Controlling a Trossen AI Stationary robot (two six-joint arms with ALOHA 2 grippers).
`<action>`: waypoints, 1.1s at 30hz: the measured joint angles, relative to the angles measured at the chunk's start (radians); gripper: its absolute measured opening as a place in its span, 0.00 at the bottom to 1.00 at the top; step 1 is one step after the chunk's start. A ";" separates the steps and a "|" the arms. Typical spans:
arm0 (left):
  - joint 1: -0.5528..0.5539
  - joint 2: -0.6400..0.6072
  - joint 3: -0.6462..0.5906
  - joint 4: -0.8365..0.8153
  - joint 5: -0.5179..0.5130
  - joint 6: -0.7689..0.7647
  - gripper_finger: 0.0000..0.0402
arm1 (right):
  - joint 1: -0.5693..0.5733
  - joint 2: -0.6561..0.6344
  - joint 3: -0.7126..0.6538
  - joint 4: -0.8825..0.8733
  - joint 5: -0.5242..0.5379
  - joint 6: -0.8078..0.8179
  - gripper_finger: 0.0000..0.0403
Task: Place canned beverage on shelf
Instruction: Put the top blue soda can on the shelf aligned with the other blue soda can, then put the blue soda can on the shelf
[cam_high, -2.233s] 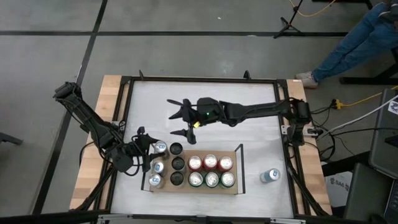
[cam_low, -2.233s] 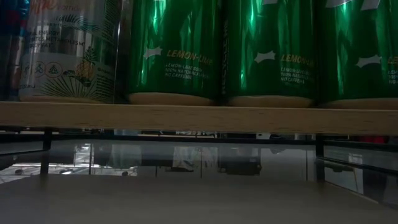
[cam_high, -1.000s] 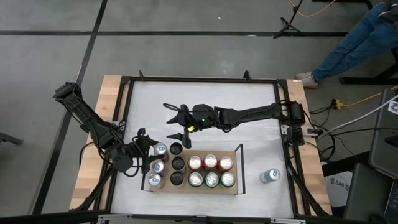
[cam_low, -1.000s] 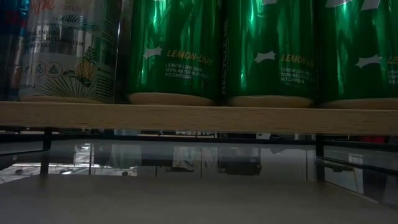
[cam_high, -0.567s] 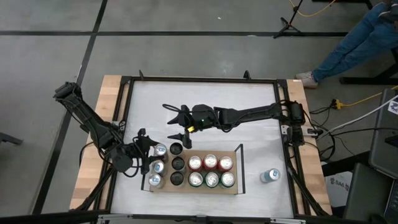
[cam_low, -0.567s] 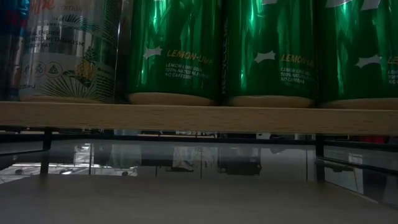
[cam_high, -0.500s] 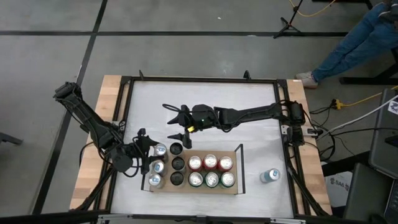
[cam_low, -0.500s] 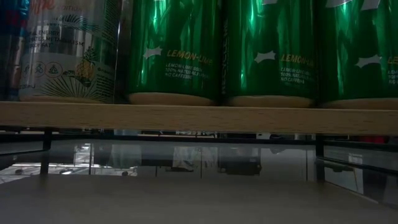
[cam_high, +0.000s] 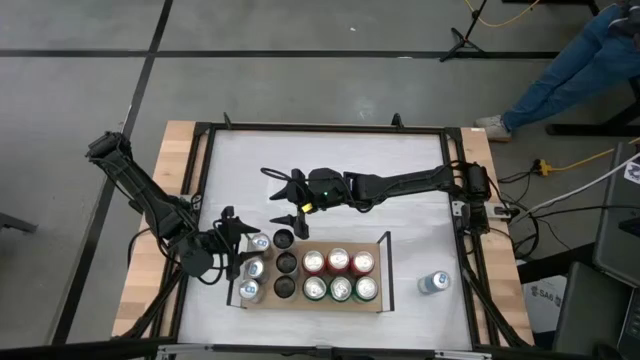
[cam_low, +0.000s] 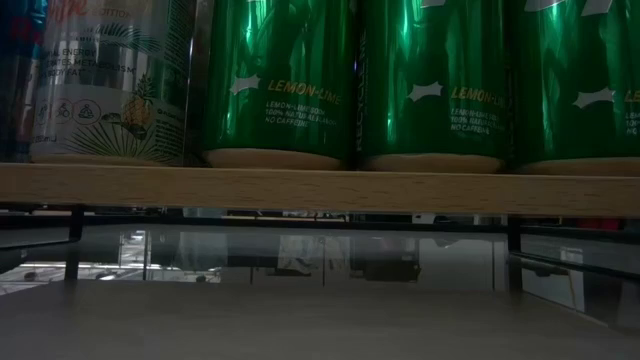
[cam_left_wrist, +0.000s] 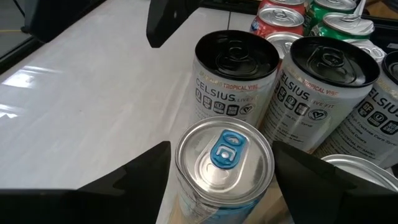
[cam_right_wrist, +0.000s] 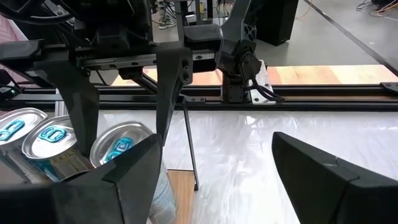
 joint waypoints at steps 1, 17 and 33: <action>0.000 0.000 0.000 0.000 0.000 0.000 0.67 | 0.000 0.000 0.000 0.000 0.000 0.000 0.73; 0.000 -0.029 0.000 0.001 -0.014 0.000 0.67 | 0.000 -0.031 0.000 -0.064 0.000 -0.057 0.73; 0.213 -0.202 0.000 0.018 -0.080 0.159 0.67 | -0.035 -0.365 0.001 -0.609 0.004 -0.113 0.73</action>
